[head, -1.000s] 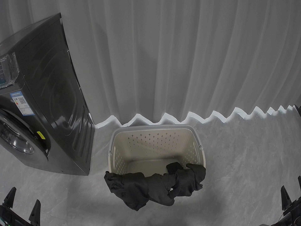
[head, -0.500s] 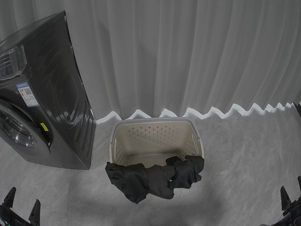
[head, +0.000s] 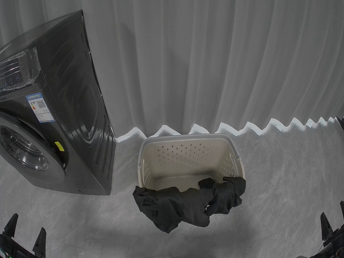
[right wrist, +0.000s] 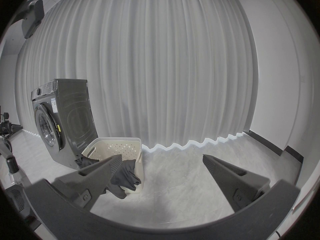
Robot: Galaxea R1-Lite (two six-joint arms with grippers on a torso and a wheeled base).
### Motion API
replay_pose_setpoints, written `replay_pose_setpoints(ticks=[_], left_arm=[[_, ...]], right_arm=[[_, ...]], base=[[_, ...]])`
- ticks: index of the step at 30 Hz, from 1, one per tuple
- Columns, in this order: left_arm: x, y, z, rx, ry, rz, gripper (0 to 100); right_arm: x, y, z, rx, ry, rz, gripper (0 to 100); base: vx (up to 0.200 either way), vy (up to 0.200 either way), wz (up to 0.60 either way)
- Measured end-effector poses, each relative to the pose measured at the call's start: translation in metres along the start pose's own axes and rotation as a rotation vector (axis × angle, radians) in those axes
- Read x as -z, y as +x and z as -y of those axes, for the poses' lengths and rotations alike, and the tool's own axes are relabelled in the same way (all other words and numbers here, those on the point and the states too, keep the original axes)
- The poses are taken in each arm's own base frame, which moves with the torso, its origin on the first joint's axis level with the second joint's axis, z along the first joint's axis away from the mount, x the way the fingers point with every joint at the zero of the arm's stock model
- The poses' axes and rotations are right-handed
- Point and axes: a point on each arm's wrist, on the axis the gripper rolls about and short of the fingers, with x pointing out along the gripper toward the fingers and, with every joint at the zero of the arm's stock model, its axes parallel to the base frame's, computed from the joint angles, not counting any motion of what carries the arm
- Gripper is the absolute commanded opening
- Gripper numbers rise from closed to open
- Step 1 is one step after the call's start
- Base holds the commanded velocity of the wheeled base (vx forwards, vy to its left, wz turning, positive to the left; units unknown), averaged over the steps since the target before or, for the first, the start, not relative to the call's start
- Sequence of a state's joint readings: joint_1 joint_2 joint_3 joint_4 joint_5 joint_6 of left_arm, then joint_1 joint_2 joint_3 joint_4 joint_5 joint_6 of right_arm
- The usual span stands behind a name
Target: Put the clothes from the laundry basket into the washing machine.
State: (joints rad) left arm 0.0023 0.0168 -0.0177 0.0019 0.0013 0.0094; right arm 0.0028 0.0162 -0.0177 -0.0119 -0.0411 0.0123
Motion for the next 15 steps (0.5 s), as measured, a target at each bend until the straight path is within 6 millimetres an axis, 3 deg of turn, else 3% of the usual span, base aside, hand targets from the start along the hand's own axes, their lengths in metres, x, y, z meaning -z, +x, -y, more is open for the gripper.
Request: replay_pose_setpoints(ticks=[15], left_arm=[[-0.0001, 0.0, 0.0, 0.0, 0.0, 0.001, 100]], right_arm=[[0.0, 0.0, 0.0, 0.0, 0.0, 0.0, 100]], base=[[0.0, 0.2, 0.0]])
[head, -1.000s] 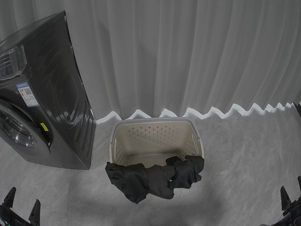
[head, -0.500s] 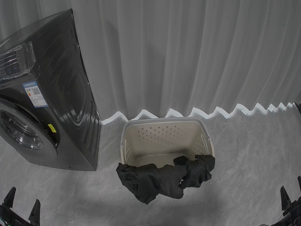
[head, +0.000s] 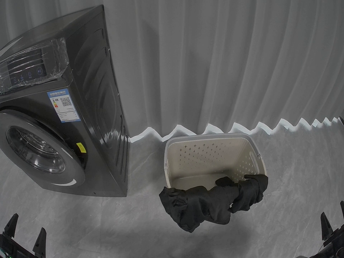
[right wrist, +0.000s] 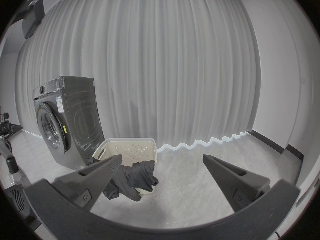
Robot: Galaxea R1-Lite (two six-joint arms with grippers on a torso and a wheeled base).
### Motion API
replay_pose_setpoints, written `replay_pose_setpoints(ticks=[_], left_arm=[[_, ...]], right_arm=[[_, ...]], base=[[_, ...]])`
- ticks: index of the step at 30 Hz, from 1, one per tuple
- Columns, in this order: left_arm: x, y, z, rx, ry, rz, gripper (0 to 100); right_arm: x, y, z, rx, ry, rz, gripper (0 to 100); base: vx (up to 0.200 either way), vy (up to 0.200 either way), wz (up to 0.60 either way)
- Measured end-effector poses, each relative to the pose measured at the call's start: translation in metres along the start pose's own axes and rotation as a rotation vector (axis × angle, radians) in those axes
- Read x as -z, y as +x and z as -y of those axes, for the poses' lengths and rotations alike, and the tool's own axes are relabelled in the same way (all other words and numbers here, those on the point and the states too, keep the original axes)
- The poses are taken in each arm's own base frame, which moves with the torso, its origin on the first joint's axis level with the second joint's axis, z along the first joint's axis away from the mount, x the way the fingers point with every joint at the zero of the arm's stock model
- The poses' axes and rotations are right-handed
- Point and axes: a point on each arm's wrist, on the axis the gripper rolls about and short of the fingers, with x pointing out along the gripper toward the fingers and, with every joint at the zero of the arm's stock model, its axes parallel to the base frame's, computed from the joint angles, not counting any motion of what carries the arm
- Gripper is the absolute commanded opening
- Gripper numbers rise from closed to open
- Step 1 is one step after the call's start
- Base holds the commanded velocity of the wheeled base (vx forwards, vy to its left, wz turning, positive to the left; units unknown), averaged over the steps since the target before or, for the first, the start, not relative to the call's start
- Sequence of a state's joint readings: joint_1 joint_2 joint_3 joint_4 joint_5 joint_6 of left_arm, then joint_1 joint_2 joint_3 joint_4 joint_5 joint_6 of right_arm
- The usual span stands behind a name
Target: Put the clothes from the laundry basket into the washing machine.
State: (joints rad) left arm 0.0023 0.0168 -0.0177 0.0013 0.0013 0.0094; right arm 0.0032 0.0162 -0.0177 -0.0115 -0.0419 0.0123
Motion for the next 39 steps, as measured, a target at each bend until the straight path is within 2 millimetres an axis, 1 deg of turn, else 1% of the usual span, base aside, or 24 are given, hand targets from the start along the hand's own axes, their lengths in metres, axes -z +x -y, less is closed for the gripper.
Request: replay_pose_setpoints(ticks=[39], left_arm=[[0.0, 0.0, 0.0, 0.0, 0.0, 0.0, 100]], right_arm=[[0.0, 0.0, 0.0, -0.001, 0.0, 0.0, 100]], base=[[0.0, 0.2, 0.0]])
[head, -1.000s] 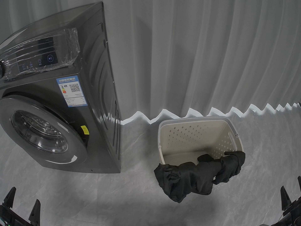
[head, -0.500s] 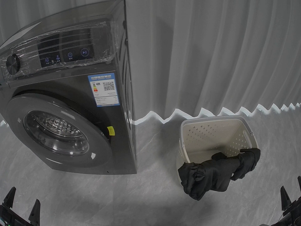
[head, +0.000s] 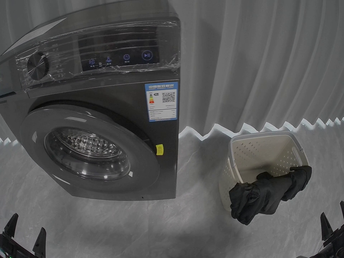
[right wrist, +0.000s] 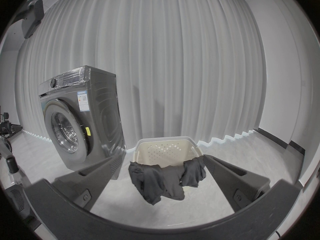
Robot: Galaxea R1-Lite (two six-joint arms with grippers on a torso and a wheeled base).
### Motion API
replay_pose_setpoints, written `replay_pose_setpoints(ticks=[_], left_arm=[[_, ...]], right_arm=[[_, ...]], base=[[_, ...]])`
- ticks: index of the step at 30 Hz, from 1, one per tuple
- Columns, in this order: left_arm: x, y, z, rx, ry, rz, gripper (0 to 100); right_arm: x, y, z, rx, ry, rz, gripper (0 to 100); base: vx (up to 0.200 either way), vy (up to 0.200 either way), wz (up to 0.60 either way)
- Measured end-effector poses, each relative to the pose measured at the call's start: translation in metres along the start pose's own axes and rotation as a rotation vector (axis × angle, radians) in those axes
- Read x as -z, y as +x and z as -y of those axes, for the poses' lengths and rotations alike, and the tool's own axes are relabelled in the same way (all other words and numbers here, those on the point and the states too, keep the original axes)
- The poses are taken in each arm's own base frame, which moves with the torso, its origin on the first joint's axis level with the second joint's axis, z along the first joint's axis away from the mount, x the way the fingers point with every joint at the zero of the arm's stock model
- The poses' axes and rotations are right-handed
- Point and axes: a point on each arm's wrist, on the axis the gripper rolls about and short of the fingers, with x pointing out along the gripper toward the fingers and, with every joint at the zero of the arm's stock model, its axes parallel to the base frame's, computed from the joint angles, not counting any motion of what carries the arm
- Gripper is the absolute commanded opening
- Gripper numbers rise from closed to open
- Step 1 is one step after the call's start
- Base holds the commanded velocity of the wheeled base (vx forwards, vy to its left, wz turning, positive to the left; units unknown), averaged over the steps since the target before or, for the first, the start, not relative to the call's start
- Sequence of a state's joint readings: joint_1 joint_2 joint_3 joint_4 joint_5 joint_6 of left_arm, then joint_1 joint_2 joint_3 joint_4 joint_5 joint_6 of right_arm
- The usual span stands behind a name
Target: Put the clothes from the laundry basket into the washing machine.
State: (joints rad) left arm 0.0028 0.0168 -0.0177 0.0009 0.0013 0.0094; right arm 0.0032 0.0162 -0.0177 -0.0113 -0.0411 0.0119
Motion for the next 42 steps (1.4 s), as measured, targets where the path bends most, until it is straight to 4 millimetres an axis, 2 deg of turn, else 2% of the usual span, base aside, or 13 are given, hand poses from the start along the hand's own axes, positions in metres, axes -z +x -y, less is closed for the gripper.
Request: replay_pose_setpoints(ticks=[21, 42], left_arm=[[0.0, 0.0, 0.0, 0.001, 0.0, 0.0, 100], [0.0001, 0.0, 0.0, 0.0, 0.0, -0.001, 100]], right_arm=[[0.0, 0.0, 0.0, 0.001, 0.0, 0.0, 100], [0.0, 0.0, 0.0, 0.001, 0.0, 0.0, 100]], base=[[0.0, 0.2, 0.0], [0.0, 0.0, 0.0]])
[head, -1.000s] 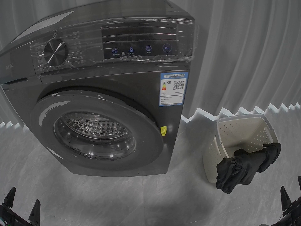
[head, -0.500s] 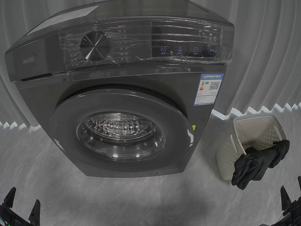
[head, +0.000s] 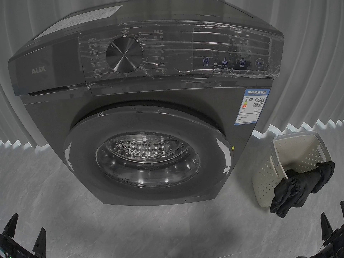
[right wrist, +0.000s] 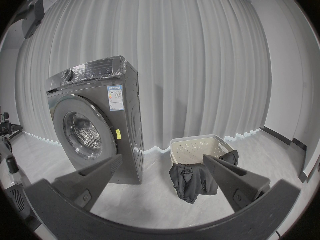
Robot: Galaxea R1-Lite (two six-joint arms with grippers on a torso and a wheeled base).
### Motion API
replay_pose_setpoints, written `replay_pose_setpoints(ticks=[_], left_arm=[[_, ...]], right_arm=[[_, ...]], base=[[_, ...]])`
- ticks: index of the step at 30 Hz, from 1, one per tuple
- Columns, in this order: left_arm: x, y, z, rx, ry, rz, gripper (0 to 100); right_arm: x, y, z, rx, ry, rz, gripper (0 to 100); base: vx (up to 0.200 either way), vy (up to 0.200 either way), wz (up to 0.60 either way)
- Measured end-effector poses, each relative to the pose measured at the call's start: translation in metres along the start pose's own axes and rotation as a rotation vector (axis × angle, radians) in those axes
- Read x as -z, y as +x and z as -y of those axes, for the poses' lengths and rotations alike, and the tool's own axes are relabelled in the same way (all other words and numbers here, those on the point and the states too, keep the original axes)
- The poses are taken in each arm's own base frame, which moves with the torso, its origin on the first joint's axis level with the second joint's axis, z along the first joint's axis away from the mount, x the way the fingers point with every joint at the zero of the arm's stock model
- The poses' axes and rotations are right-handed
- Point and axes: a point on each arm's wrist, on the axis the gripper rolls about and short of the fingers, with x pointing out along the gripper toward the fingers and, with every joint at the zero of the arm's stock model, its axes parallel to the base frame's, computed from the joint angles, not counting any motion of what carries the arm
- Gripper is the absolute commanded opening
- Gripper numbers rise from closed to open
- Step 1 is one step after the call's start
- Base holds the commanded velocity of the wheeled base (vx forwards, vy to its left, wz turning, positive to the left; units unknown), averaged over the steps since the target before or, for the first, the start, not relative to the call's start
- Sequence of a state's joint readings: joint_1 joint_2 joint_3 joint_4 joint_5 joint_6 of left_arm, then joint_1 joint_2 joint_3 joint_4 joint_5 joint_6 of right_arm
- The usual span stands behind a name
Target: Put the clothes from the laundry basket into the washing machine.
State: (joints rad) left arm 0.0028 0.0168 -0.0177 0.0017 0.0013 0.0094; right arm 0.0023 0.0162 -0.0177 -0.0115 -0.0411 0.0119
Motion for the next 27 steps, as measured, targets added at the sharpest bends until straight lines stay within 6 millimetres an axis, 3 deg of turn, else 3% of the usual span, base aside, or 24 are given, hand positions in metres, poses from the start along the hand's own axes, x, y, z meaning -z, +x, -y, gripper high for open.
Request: replay_pose_setpoints(ticks=[6, 12, 27], left_arm=[[0.0, 0.0, 0.0, 0.0, 0.0, 0.0, 100], [0.0, 0.0, 0.0, 0.0, 0.0, 0.0, 100], [0.0, 0.0, 0.0, -0.001, 0.0, 0.0, 100]], right_arm=[[0.0, 0.0, 0.0, 0.0, 0.0, 0.0, 100], [0.0002, 0.0, 0.0, 0.002, -0.001, -0.001, 100], [0.0001, 0.0, 0.0, 0.001, 0.0, -0.001, 100]], base=[[0.0, 0.0, 0.0], [0.0, 0.0, 0.6], [0.0, 0.0, 0.0]])
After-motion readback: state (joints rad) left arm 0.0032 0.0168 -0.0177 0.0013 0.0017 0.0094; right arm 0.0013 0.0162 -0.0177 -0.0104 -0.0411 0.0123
